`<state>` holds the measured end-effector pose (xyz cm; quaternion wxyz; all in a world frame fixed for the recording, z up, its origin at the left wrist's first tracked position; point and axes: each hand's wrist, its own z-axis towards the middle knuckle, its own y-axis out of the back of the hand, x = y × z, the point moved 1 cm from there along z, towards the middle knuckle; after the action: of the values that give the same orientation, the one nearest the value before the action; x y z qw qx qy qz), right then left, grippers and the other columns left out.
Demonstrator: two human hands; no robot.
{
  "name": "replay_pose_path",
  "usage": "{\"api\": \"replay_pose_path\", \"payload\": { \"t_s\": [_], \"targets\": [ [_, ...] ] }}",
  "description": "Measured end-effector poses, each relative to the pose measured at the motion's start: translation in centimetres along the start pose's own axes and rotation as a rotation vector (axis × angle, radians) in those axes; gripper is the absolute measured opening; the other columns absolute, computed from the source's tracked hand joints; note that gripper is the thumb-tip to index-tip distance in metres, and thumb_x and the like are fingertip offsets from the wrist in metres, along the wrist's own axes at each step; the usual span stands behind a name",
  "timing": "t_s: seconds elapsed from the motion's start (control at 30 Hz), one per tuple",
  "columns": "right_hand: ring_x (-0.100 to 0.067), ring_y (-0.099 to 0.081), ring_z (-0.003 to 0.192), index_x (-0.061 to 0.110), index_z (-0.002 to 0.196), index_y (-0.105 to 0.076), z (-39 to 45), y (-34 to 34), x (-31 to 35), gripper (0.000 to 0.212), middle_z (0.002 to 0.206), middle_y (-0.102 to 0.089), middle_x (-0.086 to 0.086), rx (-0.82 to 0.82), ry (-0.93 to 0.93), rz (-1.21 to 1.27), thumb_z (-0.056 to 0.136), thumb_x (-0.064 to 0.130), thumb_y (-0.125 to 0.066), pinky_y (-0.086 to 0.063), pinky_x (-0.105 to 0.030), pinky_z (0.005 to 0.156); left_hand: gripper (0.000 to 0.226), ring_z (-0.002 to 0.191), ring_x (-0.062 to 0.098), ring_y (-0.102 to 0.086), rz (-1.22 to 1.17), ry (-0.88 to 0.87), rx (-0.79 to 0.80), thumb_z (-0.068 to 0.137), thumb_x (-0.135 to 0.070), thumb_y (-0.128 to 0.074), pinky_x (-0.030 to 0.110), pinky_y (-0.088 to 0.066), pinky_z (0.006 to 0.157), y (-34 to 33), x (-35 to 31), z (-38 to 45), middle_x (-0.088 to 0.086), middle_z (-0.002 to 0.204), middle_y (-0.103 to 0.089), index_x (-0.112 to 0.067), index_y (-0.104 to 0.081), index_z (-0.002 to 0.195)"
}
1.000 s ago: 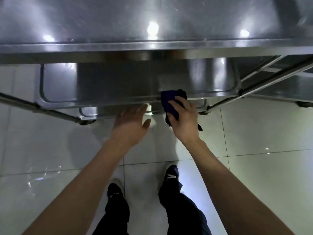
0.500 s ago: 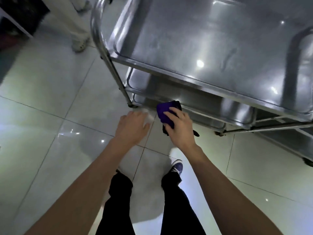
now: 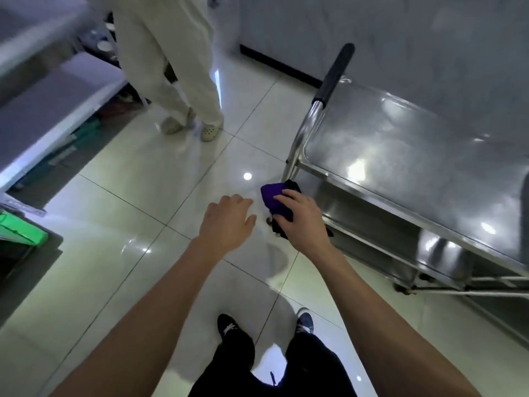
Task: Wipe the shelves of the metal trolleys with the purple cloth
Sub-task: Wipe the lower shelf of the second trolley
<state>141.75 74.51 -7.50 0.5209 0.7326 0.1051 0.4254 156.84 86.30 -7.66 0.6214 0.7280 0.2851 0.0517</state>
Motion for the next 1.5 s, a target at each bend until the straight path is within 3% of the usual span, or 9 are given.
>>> {"api": "replay_pose_path", "payload": {
  "t_s": [0.3,0.73,1.0,1.13,1.5],
  "targets": [
    [-0.026,-0.048,0.13,0.023,0.14,-0.058,8.7,-0.6,5.1,0.048,0.149,-0.051,0.002,0.044,0.046,0.103,0.093,0.029,-0.067,-0.038,-0.042,0.113,0.05,0.129,0.026,-0.048,0.024,0.129,0.044,0.103,-0.046,-0.04,0.047,-0.041,0.103,4.3,5.7,4.0,0.002,0.146,-0.051,-0.026,-0.044,0.148],
    [-0.028,-0.052,0.127,0.026,0.136,-0.062,26.4,1.5,7.6,0.045,0.147,-0.053,0.006,0.03,0.137,0.133,0.091,0.029,-0.067,-0.045,-0.046,0.102,0.047,0.122,0.026,-0.053,0.102,0.261,-0.005,0.101,-0.049,-0.043,0.044,-0.045,0.098,11.6,10.6,16.4,0.001,0.137,-0.057,-0.026,-0.051,0.142],
    [-0.027,-0.053,0.127,0.02,0.132,-0.065,38.3,-0.2,9.0,0.043,0.143,-0.057,0.002,0.015,0.129,0.191,0.09,0.024,-0.069,-0.045,-0.047,0.104,0.045,0.123,0.024,-0.055,-0.149,0.357,-0.013,0.101,-0.044,-0.045,0.04,-0.044,0.098,13.0,17.3,28.6,0.001,0.137,-0.058,-0.024,-0.053,0.14],
    [-0.027,-0.055,0.126,0.017,0.128,-0.068,45.3,0.1,9.7,0.04,0.14,-0.06,0.0,-0.055,0.075,0.196,0.088,0.022,-0.07,-0.044,-0.047,0.105,0.045,0.123,0.025,-0.054,-0.202,0.296,-0.024,0.1,-0.042,-0.045,0.04,-0.045,0.098,15.5,20.3,36.0,0.002,0.137,-0.058,-0.022,-0.053,0.141],
    [-0.027,-0.053,0.127,0.024,0.133,-0.064,60.3,4.9,5.7,0.044,0.143,-0.057,0.003,-0.152,-0.096,0.095,0.09,0.028,-0.069,-0.046,-0.049,0.102,0.043,0.113,0.026,-0.058,0.06,-0.062,-0.008,0.1,-0.042,-0.047,0.043,-0.045,0.092,22.3,20.3,54.8,0.003,0.129,-0.062,-0.023,-0.055,0.138]
  ]
}}
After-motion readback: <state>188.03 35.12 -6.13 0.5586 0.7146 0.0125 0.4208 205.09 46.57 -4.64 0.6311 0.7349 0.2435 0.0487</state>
